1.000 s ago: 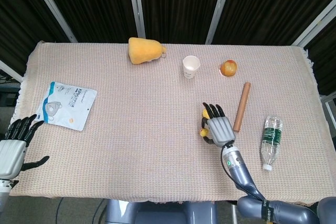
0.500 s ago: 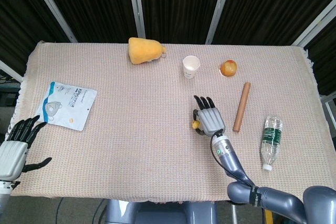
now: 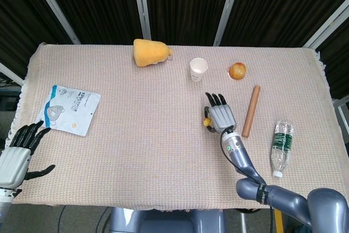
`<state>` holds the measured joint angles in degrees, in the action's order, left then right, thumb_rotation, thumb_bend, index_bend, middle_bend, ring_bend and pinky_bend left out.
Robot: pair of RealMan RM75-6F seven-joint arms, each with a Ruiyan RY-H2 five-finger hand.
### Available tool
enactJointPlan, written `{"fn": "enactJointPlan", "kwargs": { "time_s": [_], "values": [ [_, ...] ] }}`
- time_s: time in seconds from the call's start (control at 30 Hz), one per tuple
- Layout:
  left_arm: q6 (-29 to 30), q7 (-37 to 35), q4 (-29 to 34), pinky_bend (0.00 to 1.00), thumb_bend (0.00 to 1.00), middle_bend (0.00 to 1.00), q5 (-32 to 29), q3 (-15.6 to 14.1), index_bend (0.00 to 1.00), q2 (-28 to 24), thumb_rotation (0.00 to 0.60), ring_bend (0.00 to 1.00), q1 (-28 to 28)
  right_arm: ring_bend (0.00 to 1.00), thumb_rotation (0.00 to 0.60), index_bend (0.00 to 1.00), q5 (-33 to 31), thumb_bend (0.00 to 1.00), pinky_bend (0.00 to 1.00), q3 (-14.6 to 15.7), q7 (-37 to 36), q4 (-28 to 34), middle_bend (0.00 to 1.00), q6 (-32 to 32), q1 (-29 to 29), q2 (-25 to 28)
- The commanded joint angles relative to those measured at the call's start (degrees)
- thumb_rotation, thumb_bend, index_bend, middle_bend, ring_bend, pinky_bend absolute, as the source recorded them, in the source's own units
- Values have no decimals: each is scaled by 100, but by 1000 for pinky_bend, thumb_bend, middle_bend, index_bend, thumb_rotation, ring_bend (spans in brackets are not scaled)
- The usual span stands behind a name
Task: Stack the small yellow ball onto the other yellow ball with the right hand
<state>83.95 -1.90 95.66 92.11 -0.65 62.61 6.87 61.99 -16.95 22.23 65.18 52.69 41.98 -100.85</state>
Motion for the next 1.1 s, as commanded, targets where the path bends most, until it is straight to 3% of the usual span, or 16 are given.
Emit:
{"fn": "enactJointPlan", "kwargs": {
  "time_s": [0.03, 0.77, 1.1],
  "values": [
    [-22, -10, 12, 16, 0, 0, -8, -8, 110, -5, 600, 0, 7, 0, 600, 548, 37, 203, 0, 1, -155, -172, 0, -67, 39, -1],
    [-143, -33, 91, 18, 0, 0, -62, -34, 111, -40, 600, 0, 51, 0, 600, 548, 266, 203, 0, 142, -913, -1273, 0, -418, 239, -272],
    [-204, -81, 119, 18, 0, 0, -83, -51, 111, -62, 600, 0, 73, 0, 600, 548, 353, 203, 0, 134, -1108, -1470, 0, -473, 301, -197]
  ]
}}
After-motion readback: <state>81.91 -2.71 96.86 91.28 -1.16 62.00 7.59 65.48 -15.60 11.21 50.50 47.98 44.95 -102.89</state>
